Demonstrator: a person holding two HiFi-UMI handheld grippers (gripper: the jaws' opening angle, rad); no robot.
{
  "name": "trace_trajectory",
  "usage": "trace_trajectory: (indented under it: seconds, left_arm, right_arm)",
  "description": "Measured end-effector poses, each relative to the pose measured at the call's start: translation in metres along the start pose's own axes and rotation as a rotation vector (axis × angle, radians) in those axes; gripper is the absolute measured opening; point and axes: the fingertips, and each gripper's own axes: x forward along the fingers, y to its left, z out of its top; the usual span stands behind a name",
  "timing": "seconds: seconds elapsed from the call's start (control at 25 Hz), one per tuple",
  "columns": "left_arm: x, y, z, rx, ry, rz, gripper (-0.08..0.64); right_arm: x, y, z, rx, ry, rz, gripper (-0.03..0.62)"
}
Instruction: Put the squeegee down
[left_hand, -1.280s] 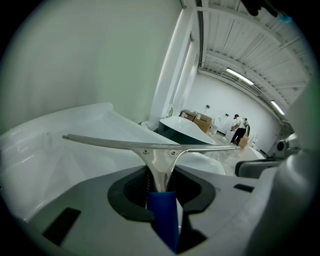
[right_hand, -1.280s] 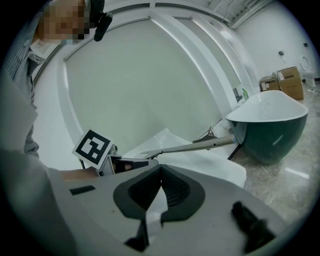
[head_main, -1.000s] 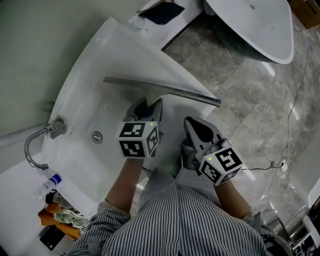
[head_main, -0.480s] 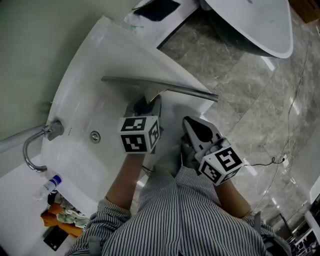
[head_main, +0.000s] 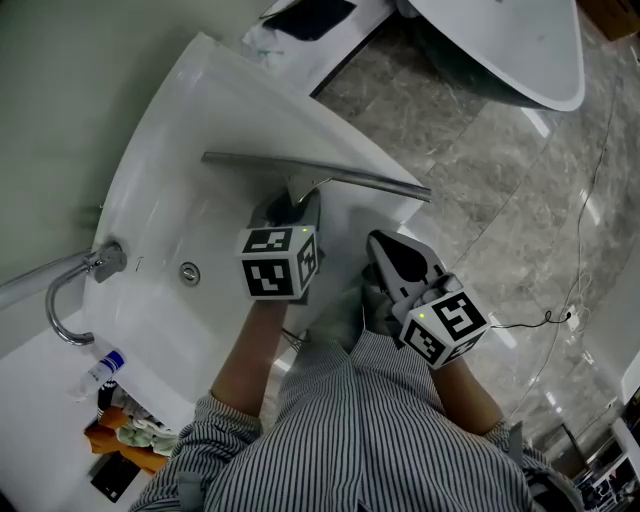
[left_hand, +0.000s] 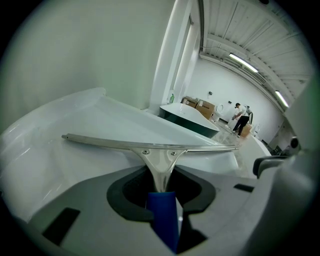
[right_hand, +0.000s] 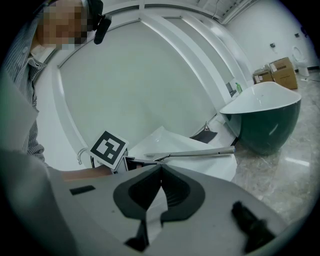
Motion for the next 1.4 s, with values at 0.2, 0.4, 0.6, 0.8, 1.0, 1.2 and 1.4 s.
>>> trace_trajectory:
  seconds: [0.2,0.4,0.6,0.8,1.0,1.2,1.4]
  left_arm:
    - [0.0,0.002,-0.001,0.005,0.002,0.011,0.116]
    - [0.001,0.001,-0.002,0.038,0.008,0.026,0.116]
    - [0.0,0.0,-0.003,0.072,-0.003,0.044,0.117]
    - [0.0,-0.003,-0.003,0.069,-0.003,0.03,0.125]
    - [-0.001,-0.005,-0.005,0.064,0.007,0.013,0.161]
    - [-0.014,-0.003,0.001,0.079,-0.018,0.053,0.173]
    - [-0.03,0.002,0.006,0.07,-0.049,0.072,0.178]
  right_arm:
    - [0.0,0.001,-0.005,0.008,-0.002,0.001,0.015]
    - [0.0,0.0,-0.004,-0.003,0.008,-0.008,0.015]
    - [-0.001,0.002,-0.007,-0.012,0.021,-0.014,0.015]
    - [-0.003,0.003,-0.008,-0.014,0.027,-0.014,0.015]
    - [-0.004,0.005,-0.011,-0.018,0.037,-0.02,0.015]
    - [-0.005,0.01,-0.01,-0.032,0.044,-0.007,0.015]
    - [-0.007,0.018,-0.003,-0.045,0.035,0.0,0.015]
